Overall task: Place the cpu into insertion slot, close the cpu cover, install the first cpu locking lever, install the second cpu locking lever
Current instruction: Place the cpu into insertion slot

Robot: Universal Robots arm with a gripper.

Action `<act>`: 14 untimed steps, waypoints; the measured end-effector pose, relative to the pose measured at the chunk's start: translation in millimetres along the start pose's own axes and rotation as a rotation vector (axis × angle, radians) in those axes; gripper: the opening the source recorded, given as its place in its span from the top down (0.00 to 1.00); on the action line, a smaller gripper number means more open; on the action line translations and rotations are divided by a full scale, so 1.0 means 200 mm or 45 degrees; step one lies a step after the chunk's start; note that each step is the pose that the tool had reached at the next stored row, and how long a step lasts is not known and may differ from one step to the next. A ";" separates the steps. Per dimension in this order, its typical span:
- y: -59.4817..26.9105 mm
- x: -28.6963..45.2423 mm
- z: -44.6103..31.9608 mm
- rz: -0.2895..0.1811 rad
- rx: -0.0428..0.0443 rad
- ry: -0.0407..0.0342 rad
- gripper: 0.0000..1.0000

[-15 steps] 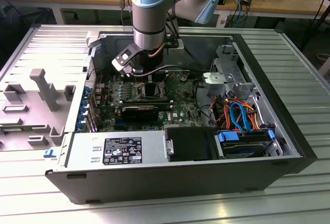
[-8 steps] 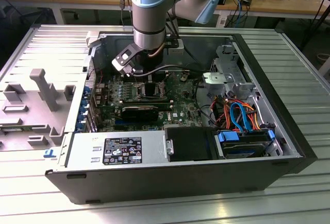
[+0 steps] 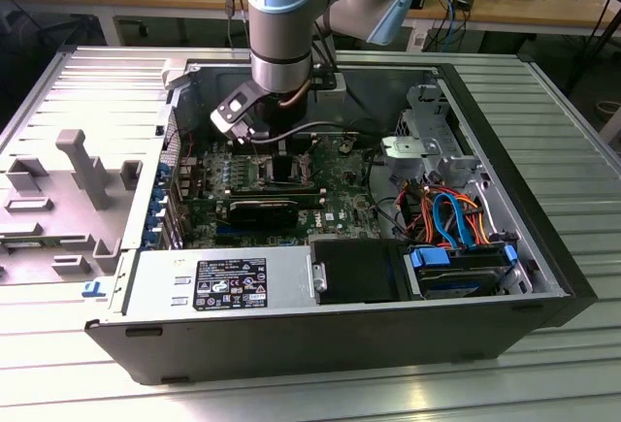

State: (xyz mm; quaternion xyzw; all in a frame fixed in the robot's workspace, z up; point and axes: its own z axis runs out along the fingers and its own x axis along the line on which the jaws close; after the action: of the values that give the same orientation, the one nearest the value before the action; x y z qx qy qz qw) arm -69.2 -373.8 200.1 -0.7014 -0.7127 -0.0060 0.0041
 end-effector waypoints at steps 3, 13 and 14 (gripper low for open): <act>0.000 0.000 -0.007 0.000 0.000 0.0001 0.38; 0.000 0.000 -0.019 0.000 0.000 -0.0005 0.38; 0.000 0.000 -0.023 0.000 0.000 -0.0007 0.38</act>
State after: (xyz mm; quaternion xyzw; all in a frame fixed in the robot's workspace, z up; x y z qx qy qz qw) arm -69.2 -373.8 204.7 -0.7014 -0.7127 -0.0057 0.0040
